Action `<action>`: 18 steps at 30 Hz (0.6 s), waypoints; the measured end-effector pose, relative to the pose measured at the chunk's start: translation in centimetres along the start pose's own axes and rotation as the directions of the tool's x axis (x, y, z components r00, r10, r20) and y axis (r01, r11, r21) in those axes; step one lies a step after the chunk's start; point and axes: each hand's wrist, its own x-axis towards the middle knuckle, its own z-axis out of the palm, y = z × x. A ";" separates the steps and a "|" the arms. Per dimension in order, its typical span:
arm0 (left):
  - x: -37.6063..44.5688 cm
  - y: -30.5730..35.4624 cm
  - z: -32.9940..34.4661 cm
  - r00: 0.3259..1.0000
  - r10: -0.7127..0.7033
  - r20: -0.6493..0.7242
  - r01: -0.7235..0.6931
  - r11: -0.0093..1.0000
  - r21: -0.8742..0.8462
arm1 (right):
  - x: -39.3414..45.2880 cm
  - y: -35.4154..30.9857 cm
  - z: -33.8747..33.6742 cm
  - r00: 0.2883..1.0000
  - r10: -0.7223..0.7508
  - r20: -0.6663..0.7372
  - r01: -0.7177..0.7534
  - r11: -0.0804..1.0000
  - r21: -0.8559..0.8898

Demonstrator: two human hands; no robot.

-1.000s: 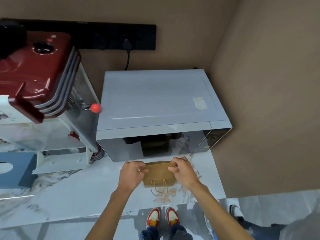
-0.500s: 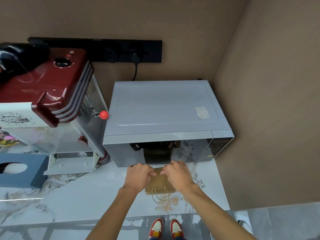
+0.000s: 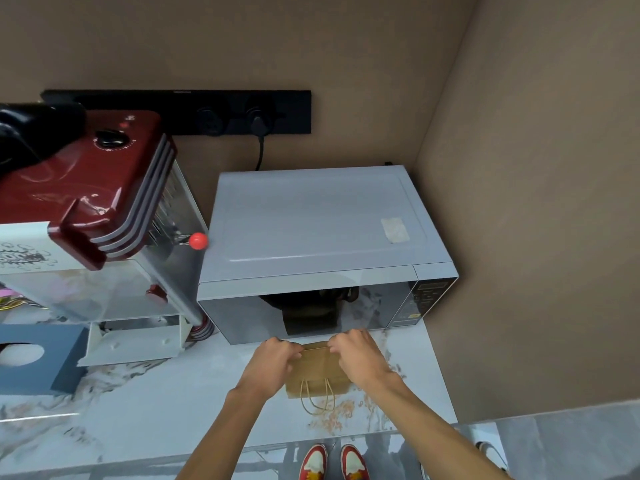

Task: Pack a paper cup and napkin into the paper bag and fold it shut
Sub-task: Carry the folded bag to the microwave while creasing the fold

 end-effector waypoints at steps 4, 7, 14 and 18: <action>0.3 -0.1 -0.4 1.000 -0.006 0.019 0.008 0.998 -0.059 | 0.2 0.6 -0.1 0.997 0.023 -0.069 -0.026 0.999 -0.042; 0.7 0.2 -0.9 0.999 -0.042 0.033 0.045 0.992 -0.119 | 0.3 1.2 -0.1 0.997 0.034 -0.065 -0.032 0.999 0.033; 0.5 0.3 -1.3 0.998 -0.039 0.052 0.043 0.997 -0.061 | -0.3 2.3 -0.1 0.999 -0.002 -0.042 0.015 0.950 0.311; -0.3 0.6 -1.7 0.999 -0.005 0.046 0.005 1.000 0.013 | -0.8 2.8 -0.5 0.999 -0.036 -0.024 0.042 0.931 0.362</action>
